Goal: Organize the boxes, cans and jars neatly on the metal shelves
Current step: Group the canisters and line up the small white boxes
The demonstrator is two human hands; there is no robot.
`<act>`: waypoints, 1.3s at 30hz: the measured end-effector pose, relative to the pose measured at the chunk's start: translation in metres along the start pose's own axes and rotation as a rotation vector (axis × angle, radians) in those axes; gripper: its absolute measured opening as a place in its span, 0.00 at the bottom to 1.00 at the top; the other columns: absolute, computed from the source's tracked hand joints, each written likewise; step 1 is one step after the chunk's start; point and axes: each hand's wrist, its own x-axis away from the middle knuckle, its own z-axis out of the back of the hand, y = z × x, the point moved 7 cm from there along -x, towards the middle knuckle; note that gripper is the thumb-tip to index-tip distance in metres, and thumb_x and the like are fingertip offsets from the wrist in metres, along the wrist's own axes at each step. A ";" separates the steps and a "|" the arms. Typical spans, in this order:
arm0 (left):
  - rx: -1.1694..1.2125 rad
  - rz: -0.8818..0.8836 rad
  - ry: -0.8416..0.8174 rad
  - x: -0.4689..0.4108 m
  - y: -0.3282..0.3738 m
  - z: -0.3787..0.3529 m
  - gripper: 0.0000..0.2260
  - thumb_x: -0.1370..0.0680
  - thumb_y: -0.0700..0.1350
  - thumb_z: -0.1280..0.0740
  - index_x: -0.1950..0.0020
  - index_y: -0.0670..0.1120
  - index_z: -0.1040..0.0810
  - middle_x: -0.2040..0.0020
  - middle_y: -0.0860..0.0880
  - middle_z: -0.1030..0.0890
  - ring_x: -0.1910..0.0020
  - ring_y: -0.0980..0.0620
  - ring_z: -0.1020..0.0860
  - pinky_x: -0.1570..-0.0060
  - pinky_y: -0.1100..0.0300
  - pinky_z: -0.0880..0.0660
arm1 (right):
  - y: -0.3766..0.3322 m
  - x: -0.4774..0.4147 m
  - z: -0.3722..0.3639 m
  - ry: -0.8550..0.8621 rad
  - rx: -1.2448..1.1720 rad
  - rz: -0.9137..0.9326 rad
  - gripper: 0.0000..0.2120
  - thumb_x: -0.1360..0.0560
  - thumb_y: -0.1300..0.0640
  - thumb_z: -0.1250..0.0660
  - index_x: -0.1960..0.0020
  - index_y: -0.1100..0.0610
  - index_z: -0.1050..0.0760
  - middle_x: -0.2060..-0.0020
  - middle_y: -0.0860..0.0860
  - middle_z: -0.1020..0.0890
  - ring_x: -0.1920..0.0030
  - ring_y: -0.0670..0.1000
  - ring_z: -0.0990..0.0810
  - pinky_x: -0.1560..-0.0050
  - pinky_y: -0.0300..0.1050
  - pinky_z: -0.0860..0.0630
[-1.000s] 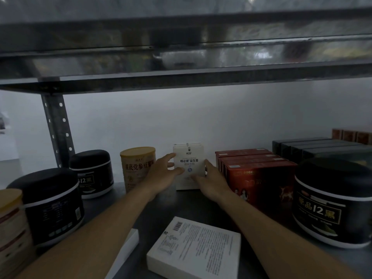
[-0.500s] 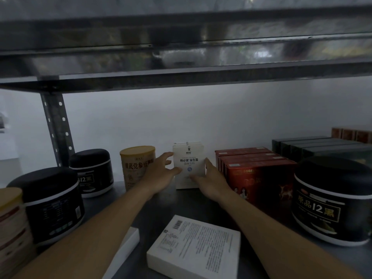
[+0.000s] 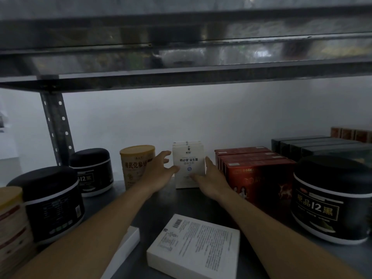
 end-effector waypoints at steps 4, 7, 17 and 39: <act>0.008 0.003 -0.004 -0.001 -0.002 0.000 0.28 0.23 0.48 0.31 0.25 0.51 0.37 0.28 0.47 0.30 0.32 0.49 0.30 0.47 0.60 0.33 | -0.001 -0.001 0.000 0.008 0.003 0.003 0.24 0.22 0.59 0.34 0.29 0.54 0.39 0.32 0.51 0.28 0.33 0.54 0.28 0.49 0.38 0.30; 0.001 -0.002 -0.005 -0.001 -0.002 0.001 0.28 0.23 0.48 0.31 0.25 0.51 0.37 0.28 0.47 0.31 0.32 0.48 0.30 0.46 0.59 0.33 | 0.000 -0.002 0.000 0.020 0.001 0.009 0.21 0.22 0.59 0.34 0.32 0.53 0.36 0.34 0.51 0.26 0.33 0.54 0.27 0.48 0.40 0.28; -0.046 -0.010 -0.004 0.001 0.001 0.010 0.27 0.22 0.50 0.32 0.25 0.53 0.37 0.28 0.47 0.31 0.32 0.47 0.30 0.38 0.54 0.31 | -0.008 -0.006 -0.001 0.062 0.143 0.033 0.28 0.23 0.56 0.32 0.29 0.56 0.43 0.35 0.54 0.27 0.35 0.55 0.25 0.40 0.49 0.22; 0.063 0.014 -0.070 -0.006 0.004 -0.001 0.30 0.22 0.48 0.31 0.23 0.53 0.39 0.27 0.46 0.32 0.29 0.48 0.33 0.35 0.52 0.30 | -0.013 0.007 0.006 0.021 0.172 -0.067 0.28 0.24 0.49 0.32 0.30 0.56 0.39 0.35 0.55 0.27 0.36 0.56 0.26 0.38 0.53 0.23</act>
